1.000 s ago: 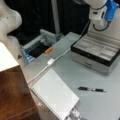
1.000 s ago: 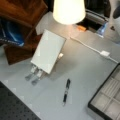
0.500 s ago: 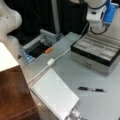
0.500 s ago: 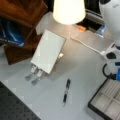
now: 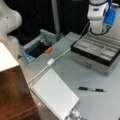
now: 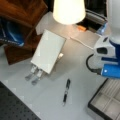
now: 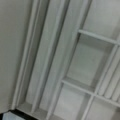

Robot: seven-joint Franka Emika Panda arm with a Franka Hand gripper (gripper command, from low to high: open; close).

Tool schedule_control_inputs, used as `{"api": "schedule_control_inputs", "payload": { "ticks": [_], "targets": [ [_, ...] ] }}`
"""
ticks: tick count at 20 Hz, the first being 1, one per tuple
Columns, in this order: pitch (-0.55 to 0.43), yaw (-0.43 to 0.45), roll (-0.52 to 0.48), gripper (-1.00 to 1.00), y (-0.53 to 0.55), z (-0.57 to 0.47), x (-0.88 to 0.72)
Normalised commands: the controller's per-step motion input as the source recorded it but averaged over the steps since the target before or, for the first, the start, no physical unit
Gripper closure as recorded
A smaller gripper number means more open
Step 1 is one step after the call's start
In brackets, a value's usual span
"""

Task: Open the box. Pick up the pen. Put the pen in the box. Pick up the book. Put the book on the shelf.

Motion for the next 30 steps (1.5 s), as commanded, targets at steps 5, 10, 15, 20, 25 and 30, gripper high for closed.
{"api": "schedule_control_inputs", "payload": {
  "ticks": [5, 10, 15, 20, 25, 30],
  "targets": [
    [0.176, 0.269, -0.446, -1.0, -0.44, 0.07, 0.44],
    [0.155, 0.387, -0.423, -1.0, -0.49, -0.03, 0.37],
    [0.134, 0.268, -0.313, -1.0, -0.33, -0.05, 0.25],
    [0.096, 0.325, -0.298, -1.0, -0.28, -0.14, 0.19],
    [0.141, 0.371, -0.28, -1.0, -0.3, -0.2, 0.19],
    [0.123, 0.371, -0.108, -1.0, -0.22, -0.11, 0.2]
  ]
}}
